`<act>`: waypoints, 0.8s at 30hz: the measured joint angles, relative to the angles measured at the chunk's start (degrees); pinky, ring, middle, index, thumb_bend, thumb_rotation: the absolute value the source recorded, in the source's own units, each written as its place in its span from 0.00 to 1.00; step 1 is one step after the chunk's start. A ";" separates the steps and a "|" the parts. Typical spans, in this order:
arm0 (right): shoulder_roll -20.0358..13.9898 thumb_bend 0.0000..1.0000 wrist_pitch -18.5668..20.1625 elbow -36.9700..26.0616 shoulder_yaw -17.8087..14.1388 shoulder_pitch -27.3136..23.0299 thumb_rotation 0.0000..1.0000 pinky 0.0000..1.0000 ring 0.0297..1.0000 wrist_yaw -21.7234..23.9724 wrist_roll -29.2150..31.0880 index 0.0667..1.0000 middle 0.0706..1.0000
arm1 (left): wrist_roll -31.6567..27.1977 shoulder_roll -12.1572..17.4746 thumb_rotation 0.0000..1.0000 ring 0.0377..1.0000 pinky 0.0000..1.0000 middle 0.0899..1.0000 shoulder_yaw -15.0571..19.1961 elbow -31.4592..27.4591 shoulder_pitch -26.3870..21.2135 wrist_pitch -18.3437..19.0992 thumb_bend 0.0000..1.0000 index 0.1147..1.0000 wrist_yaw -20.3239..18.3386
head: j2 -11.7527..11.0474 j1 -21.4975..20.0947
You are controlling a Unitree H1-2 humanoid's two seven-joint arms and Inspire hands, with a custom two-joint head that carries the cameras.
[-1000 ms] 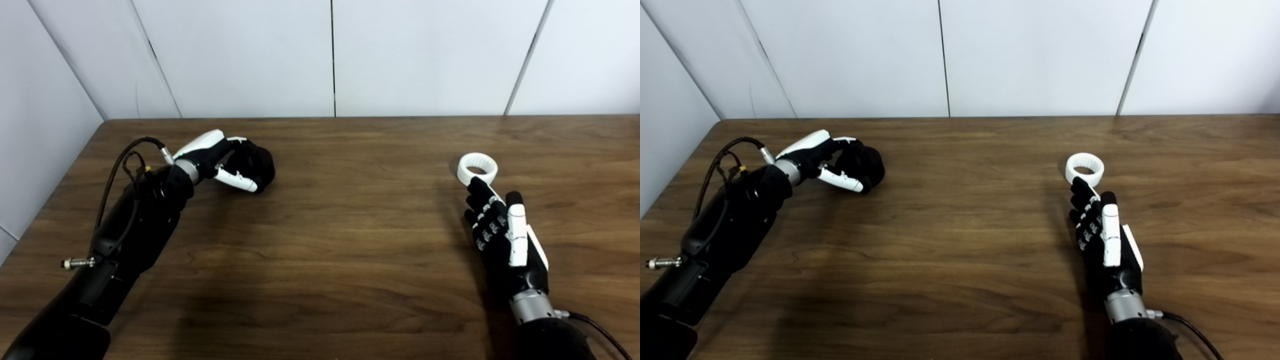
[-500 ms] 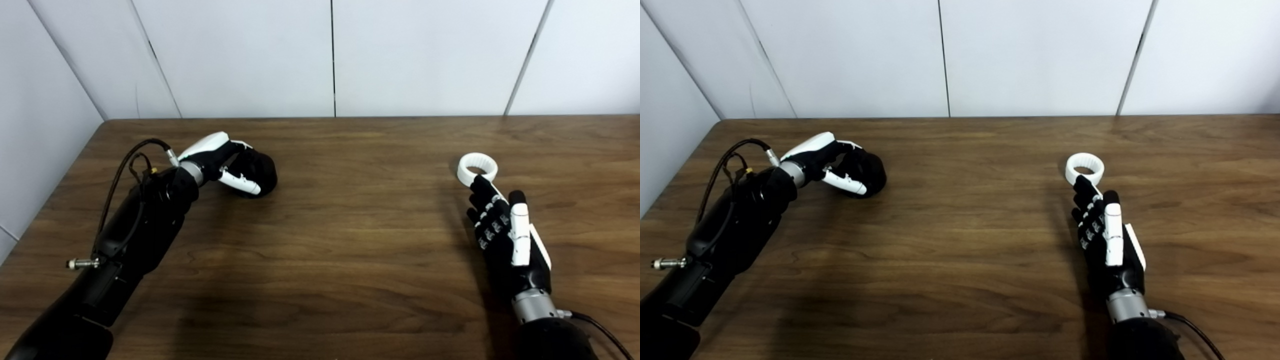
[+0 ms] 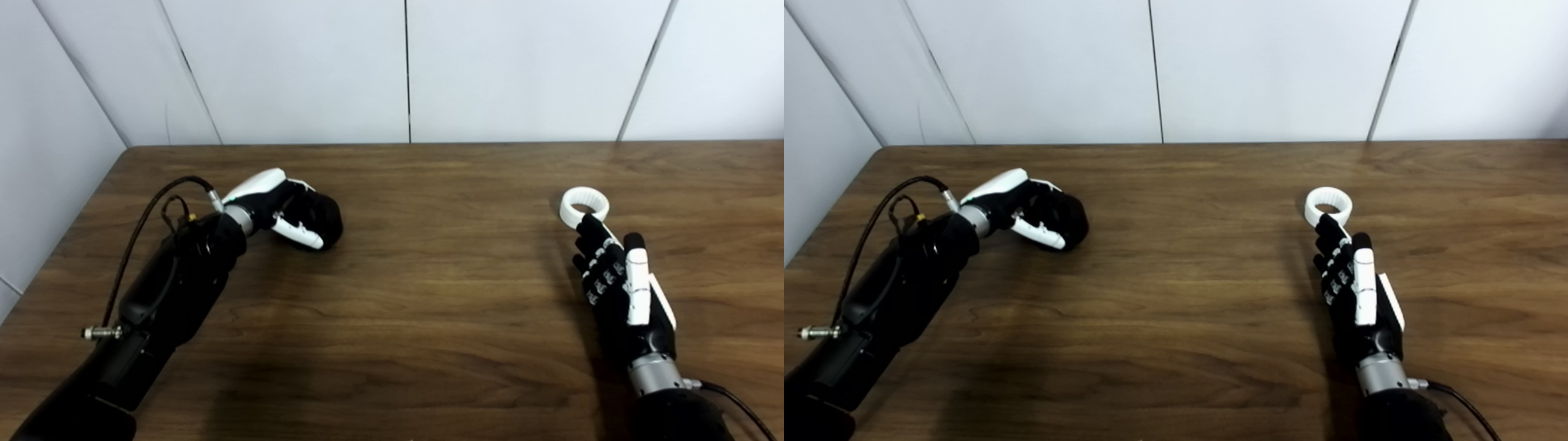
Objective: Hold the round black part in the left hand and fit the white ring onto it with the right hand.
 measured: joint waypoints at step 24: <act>-1.00 0.57 0.22 0.00 0.21 -0.19 1.00 1.00 0.99 0.02 0.07 0.90 0.94 | 3.24 -2.24 0.40 1.00 0.92 0.94 -2.16 -9.68 6.62 -2.96 0.93 0.80 0.51 | 0.17 -0.18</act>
